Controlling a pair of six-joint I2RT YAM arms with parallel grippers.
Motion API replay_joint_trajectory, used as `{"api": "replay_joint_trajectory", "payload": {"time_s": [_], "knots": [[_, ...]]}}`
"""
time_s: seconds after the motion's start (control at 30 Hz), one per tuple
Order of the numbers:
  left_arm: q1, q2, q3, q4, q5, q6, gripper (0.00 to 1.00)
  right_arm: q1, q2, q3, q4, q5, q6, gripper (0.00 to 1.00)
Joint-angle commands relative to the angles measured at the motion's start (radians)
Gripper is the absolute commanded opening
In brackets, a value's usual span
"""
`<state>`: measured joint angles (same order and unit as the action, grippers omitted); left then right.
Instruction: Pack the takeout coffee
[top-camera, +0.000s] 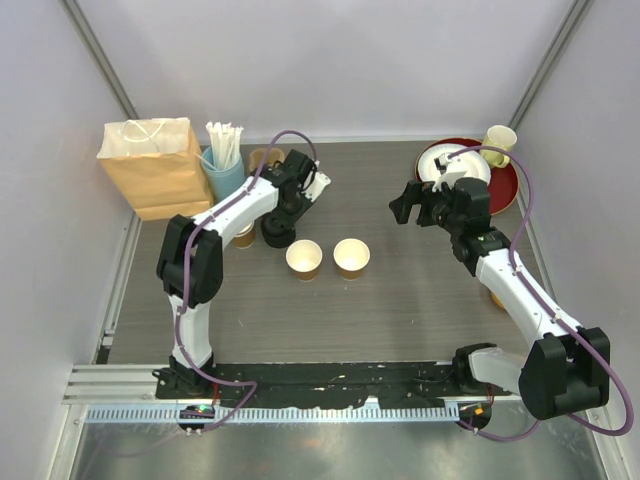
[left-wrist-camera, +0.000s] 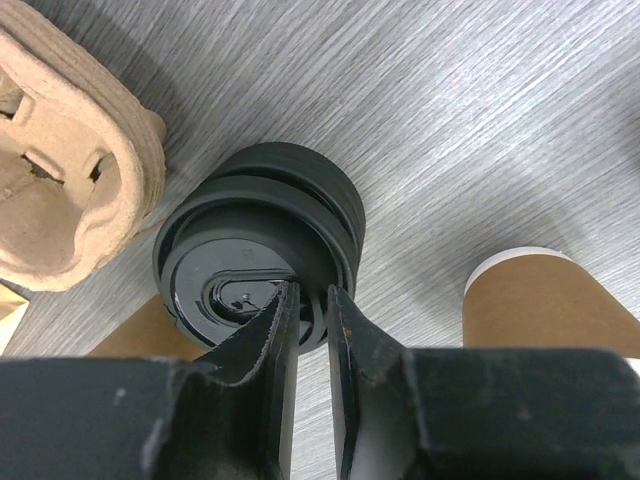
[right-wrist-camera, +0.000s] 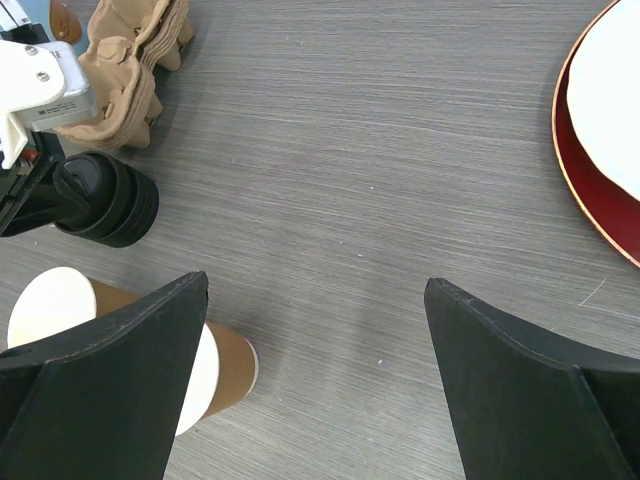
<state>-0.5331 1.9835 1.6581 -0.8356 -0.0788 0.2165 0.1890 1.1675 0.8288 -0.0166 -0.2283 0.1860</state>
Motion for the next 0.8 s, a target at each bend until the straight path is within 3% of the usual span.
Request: {"api": "replay_joint_trajectory", "payload": {"time_s": [0.0, 0.17, 0.77], "knots": [[-0.004, -0.014, 0.005, -0.01, -0.033, 0.0, 0.17, 0.003, -0.006, 0.047, 0.037, -0.016, -0.013, 0.95], [-0.004, -0.026, 0.031, -0.032, -0.024, -0.002, 0.0, 0.004, -0.009, 0.046, 0.037, -0.017, -0.013, 0.95], [-0.002, -0.184, 0.065, -0.108, 0.122, 0.03, 0.0, 0.006, -0.025, 0.041, 0.032, -0.02, -0.01, 0.95]]}}
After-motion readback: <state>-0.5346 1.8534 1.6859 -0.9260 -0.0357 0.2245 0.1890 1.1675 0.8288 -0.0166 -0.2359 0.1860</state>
